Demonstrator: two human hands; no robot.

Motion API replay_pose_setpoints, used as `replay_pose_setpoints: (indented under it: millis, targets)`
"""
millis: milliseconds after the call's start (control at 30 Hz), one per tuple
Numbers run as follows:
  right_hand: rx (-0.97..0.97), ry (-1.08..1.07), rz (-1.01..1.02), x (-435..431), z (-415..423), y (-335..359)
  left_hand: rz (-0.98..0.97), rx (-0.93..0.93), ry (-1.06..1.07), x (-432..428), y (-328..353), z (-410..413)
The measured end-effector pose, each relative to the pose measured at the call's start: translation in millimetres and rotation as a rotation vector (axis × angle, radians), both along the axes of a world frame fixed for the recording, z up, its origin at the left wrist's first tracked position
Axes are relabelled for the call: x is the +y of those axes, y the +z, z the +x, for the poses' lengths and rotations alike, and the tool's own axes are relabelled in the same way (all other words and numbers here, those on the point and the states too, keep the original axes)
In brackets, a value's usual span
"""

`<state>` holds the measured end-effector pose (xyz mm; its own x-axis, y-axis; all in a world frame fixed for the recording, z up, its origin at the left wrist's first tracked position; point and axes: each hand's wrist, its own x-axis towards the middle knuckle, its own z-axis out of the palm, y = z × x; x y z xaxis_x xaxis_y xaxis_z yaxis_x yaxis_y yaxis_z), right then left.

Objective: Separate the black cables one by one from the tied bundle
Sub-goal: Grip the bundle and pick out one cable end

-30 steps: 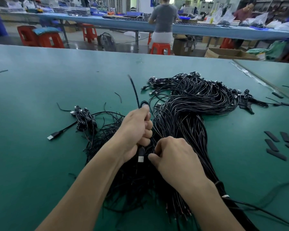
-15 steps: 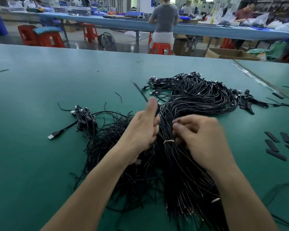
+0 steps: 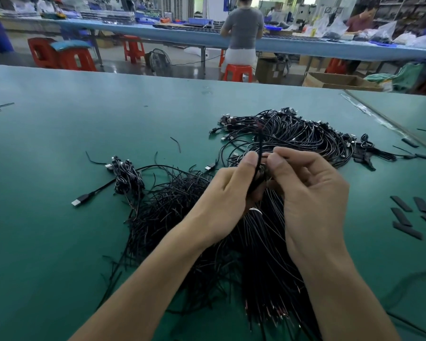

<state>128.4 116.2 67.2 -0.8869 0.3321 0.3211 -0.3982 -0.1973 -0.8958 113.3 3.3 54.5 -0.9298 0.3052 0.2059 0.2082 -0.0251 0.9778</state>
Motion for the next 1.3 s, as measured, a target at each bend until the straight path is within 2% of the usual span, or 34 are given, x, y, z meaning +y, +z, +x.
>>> replay_pose_setpoints:
  millis: [167,267,533,700,833,900,967,1100,1300]
  targets:
    - [0.045,0.000,-0.098,-4.6,3.0,1.2,0.205,0.017,0.041,3.3,3.0,0.1]
    - [0.072,0.020,-0.054,-14.4,4.8,-4.1,0.318,0.041,0.072,4.9,2.5,0.1]
    - [0.010,0.093,0.429,-0.1,2.5,-4.2,0.333,-0.001,0.154,3.3,9.2,4.3]
    - [0.077,0.147,0.762,10.3,5.0,2.1,0.179,-0.089,0.308,2.5,5.0,-1.4]
    - [0.223,0.050,1.129,24.1,6.5,6.8,0.077,-0.268,0.217,0.4,2.3,-3.2]
    - [0.316,0.004,1.237,30.7,6.8,10.9,-0.006,-0.383,0.133,-2.0,2.2,-3.5]
    - [0.340,0.040,1.253,32.6,7.3,13.9,-0.062,-0.456,0.011,-3.9,2.8,-3.0]
    - [0.227,0.178,1.046,31.7,7.6,15.2,-0.031,-0.544,-0.214,-3.2,6.7,0.7]
    - [0.079,0.235,0.962,41.6,4.9,14.0,-0.007,-0.471,-0.443,-4.6,9.9,5.5]
